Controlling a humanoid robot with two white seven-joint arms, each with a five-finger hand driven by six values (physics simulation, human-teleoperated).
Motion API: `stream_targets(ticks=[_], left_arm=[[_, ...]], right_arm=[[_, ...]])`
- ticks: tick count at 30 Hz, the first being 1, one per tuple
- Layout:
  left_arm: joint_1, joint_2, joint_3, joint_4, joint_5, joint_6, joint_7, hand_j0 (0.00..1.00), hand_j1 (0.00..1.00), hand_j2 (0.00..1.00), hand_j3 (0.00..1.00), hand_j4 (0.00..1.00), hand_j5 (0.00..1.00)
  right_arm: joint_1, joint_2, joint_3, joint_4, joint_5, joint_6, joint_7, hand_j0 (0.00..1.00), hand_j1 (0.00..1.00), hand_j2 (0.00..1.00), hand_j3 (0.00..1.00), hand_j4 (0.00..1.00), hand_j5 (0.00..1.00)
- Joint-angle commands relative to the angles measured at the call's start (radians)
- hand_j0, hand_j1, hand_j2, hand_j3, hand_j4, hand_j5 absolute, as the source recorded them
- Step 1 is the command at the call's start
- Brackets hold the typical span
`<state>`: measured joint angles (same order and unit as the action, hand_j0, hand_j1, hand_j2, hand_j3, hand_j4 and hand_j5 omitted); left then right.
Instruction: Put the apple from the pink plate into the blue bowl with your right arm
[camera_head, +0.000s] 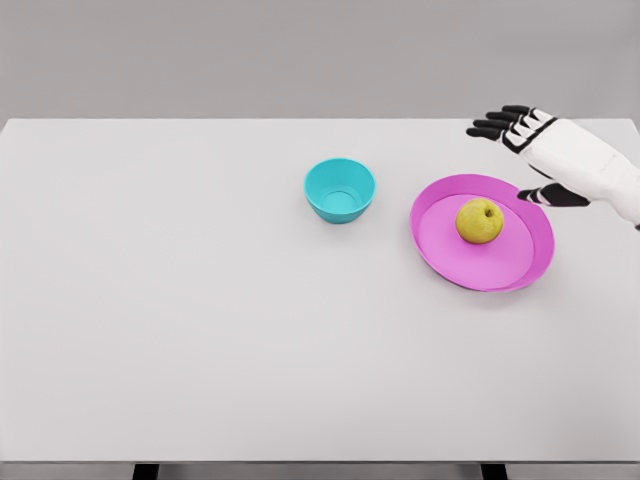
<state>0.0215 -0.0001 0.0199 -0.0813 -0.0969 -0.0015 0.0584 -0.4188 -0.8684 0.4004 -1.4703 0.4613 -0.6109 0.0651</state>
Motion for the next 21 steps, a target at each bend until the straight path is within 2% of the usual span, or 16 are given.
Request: stream_targets(ticks=[1, 4, 5, 7, 8, 9, 11, 13, 17, 19, 21], left_arm=[[0.0, 0.0, 0.0, 0.0, 0.0, 0.0, 0.0, 1.0, 1.0, 1.0, 1.0, 1.0, 1.0], [0.0, 0.0, 0.0, 0.0, -0.001, 0.0, 0.0, 1.0, 1.0, 1.0, 1.0, 1.0, 1.0], [0.0, 0.0, 0.0, 0.0, 0.0, 0.0, 0.0, 1.0, 1.0, 1.0, 1.0, 1.0, 1.0], [0.0, 0.0, 0.0, 0.0, 0.0, 0.0, 0.0, 1.0, 1.0, 1.0, 1.0, 1.0, 1.0], [0.0, 0.0, 0.0, 0.0, 0.0, 0.0, 0.0, 1.0, 1.0, 1.0, 1.0, 1.0, 1.0], [0.0, 0.0, 0.0, 0.0, 0.0, 0.0, 0.0, 1.0, 1.0, 1.0, 1.0, 1.0, 1.0], [0.0, 0.0, 0.0, 0.0, 0.0, 0.0, 0.0, 1.0, 1.0, 1.0, 1.0, 1.0, 1.0], [0.0, 0.0, 0.0, 0.0, 0.0, 0.0, 0.0, 1.0, 1.0, 1.0, 1.0, 1.0, 1.0], [0.0, 0.0, 0.0, 0.0, 0.0, 0.0, 0.0, 1.0, 1.0, 1.0, 1.0, 1.0, 1.0], [0.0, 0.0, 0.0, 0.0, -0.001, 0.0, 0.0, 1.0, 1.0, 1.0, 1.0, 1.0, 1.0], [0.0, 0.0, 0.0, 0.0, 0.0, 0.0, 0.0, 1.0, 1.0, 1.0, 1.0, 1.0, 1.0]], right_arm=[[0.0, -0.003, 0.008, 0.001, -0.007, 0.0, 0.001, 1.0, 1.0, 1.0, 1.0, 1.0, 1.0], [-0.002, -0.003, 0.005, 0.04, -0.016, 0.0, 0.001, 1.0, 1.0, 1.0, 1.0, 1.0, 1.0], [-0.014, 0.002, 0.006, 0.08, -0.016, 0.0, 0.001, 1.0, 1.0, 1.0, 1.0, 1.0, 1.0], [-0.015, 0.003, 0.012, 0.082, -0.015, 0.0, 0.004, 1.0, 1.0, 1.0, 1.0, 1.0, 1.0], [-0.029, 0.003, 0.012, 0.081, -0.01, 0.0, 0.085, 1.0, 1.0, 1.0, 1.0, 1.0, 1.0], [-0.055, 0.003, 0.008, 0.081, -0.012, 0.0, 0.237, 1.0, 1.0, 1.0, 1.0, 1.0, 1.0], [-0.089, 0.003, 0.005, 0.065, -0.013, 0.0, 0.424, 1.0, 1.0, 1.0, 1.0, 1.0, 1.0], [-0.097, -0.001, 0.003, 0.045, -0.013, 0.0, 0.522, 1.0, 1.0, 1.0, 1.0, 1.0, 1.0], [-0.132, 0.023, 0.008, 0.077, -0.016, 0.0, 0.546, 1.0, 1.0, 1.0, 1.0, 1.0, 1.0], [-0.161, 0.049, 0.037, 0.107, -0.015, 0.0, 0.546, 1.0, 1.0, 1.0, 1.0, 1.0, 1.0], [-0.216, 0.075, 0.107, 0.159, -0.013, 0.0, 0.546, 1.0, 1.0, 1.0, 1.0, 1.0, 1.0]])
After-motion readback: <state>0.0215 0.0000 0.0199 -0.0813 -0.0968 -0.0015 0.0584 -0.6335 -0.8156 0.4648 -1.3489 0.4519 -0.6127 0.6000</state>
